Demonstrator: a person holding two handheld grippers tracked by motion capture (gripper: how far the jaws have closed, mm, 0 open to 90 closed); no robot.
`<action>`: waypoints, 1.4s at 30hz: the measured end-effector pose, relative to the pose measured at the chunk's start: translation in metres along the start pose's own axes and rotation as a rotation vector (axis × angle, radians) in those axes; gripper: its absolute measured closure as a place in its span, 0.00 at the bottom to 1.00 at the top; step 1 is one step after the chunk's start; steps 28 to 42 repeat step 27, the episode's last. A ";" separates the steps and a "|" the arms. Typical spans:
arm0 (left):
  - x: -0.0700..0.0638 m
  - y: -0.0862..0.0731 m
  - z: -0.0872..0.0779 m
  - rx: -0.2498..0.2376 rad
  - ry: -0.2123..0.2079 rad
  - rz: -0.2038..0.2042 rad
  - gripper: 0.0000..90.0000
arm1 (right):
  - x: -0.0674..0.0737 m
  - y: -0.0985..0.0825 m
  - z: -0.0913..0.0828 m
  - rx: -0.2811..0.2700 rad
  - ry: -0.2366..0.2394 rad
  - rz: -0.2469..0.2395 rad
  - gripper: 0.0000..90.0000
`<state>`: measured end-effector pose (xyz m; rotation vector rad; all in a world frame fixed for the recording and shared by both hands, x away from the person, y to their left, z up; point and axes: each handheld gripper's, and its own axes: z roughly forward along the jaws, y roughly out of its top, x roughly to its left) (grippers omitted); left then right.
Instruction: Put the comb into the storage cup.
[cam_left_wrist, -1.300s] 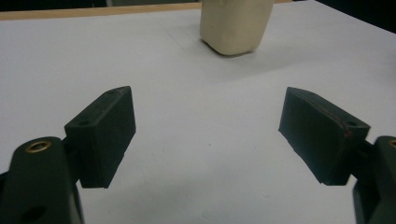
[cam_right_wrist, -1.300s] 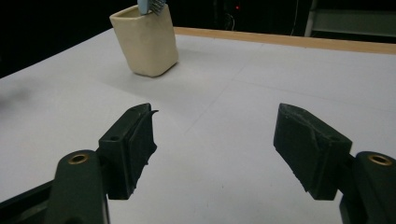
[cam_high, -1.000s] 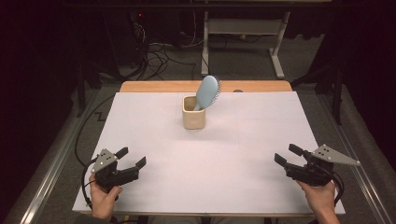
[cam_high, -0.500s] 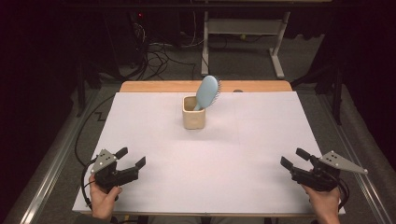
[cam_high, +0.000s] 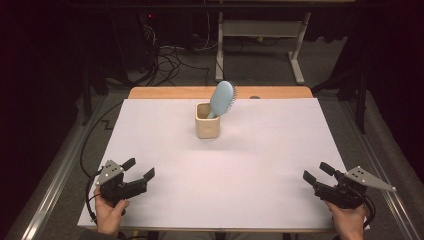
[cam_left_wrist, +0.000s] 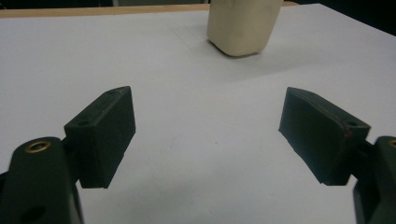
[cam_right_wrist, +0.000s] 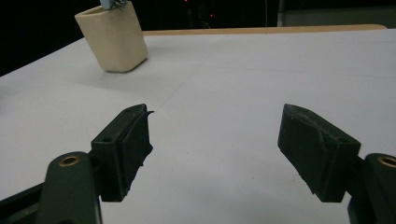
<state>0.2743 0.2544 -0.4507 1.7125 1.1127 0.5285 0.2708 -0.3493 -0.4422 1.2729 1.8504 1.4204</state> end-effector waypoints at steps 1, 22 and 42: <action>0.000 0.000 0.000 0.001 0.001 0.000 0.21 | -0.001 -0.001 0.000 0.001 -0.003 -0.001 0.29; 0.000 -0.002 -0.003 0.003 -0.003 -0.007 0.21 | 0.001 -0.007 0.006 0.046 0.006 -0.030 0.29; 0.000 -0.002 -0.001 0.005 -0.006 -0.008 0.21 | 0.001 -0.007 0.006 0.047 0.009 -0.033 0.29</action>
